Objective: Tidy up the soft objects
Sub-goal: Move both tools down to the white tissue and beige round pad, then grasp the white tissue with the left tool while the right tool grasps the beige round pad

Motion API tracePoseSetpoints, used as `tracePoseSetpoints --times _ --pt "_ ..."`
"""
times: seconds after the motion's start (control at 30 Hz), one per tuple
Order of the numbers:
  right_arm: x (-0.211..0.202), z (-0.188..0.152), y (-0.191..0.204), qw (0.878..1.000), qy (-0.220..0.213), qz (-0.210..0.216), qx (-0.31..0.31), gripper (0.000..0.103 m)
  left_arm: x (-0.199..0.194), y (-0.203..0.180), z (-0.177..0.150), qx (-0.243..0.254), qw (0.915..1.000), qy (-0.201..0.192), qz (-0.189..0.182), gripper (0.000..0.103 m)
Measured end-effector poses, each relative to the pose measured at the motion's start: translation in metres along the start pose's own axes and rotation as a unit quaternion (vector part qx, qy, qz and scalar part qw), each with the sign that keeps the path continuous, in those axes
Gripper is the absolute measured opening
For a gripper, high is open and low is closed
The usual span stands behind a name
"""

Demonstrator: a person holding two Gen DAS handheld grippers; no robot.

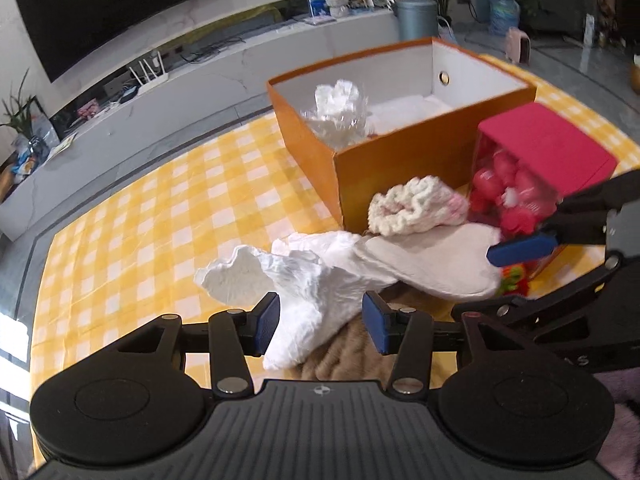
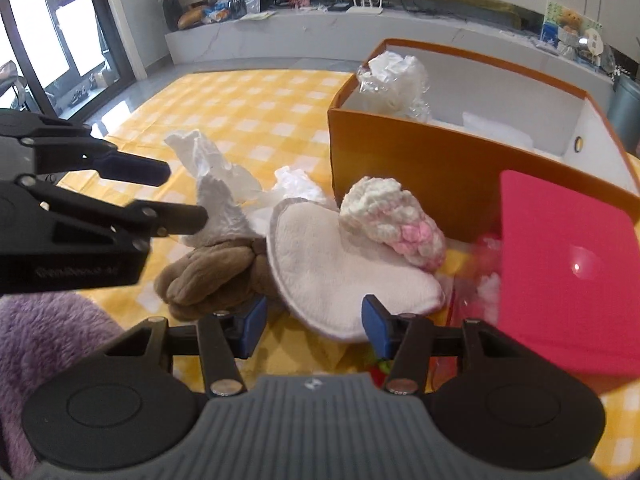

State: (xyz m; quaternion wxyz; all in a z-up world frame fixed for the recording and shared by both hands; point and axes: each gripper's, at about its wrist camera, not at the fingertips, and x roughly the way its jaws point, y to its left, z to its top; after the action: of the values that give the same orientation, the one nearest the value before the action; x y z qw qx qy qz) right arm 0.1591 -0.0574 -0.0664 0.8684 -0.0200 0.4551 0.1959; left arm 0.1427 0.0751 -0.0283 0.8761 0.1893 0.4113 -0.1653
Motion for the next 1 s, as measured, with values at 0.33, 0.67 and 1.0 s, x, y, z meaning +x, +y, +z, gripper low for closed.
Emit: tracePoseSetpoints --times 0.33,0.67,1.0 --pt "0.035 0.015 -0.004 0.999 0.042 0.023 -0.004 0.038 0.039 0.005 0.001 0.047 0.9980 0.025 -0.035 0.062" --pt "0.047 0.008 -0.016 0.996 0.073 0.042 0.023 0.009 0.071 0.017 0.011 0.015 0.9957 0.029 -0.086 0.066" --pt "0.046 0.007 -0.013 0.996 0.075 0.041 0.018 0.009 0.090 0.030 0.012 -0.094 0.9889 0.060 -0.098 0.009"
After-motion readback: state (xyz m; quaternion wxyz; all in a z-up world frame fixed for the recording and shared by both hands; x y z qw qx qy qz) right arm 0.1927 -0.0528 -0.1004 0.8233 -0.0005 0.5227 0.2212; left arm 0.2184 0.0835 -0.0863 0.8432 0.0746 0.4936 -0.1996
